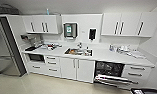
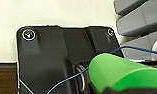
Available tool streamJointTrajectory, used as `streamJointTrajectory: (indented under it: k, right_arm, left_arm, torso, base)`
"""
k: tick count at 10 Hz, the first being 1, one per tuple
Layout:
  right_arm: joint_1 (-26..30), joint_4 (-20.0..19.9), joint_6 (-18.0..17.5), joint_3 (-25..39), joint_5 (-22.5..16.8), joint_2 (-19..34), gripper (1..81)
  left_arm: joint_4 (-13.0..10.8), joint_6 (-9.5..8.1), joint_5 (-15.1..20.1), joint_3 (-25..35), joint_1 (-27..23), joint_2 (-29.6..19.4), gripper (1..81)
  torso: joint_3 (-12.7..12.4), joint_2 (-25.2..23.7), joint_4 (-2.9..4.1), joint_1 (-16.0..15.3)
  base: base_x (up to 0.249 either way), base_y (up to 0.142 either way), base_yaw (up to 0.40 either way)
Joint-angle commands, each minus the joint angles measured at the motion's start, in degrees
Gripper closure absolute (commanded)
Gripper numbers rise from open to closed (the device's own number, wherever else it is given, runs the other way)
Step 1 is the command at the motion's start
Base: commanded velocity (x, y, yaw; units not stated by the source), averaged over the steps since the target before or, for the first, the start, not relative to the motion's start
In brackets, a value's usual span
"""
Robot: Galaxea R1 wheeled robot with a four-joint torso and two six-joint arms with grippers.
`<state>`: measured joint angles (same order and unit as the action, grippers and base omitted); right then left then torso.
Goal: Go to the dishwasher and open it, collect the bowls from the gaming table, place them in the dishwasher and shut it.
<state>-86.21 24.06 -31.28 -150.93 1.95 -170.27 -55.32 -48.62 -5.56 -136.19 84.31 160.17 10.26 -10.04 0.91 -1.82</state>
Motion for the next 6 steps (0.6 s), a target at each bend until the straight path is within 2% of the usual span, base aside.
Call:
streamJointTrajectory:
  k: [1, 6]
  right_arm:
    - [2.93, 0.63, 0.17, 1.44, -0.54, -1.24, 81.1]
    - [3.02, 0.72, 0.17, 1.44, -0.54, -1.33, 81.1]
  left_arm:
    - [-0.58, 0.19, 1.52, 0.58, -2.88, -0.73, 81.1]
    - [-0.58, 0.19, 1.52, 0.58, -2.96, -0.81, 81.1]
  torso:
    - [0.00, 0.00, 0.00, 0.00]
    - [0.00, 0.00, 0.00, 0.00]
  base:
    - [0.100, 0.000, 0.000]
    - [0.101, 0.000, 0.000]
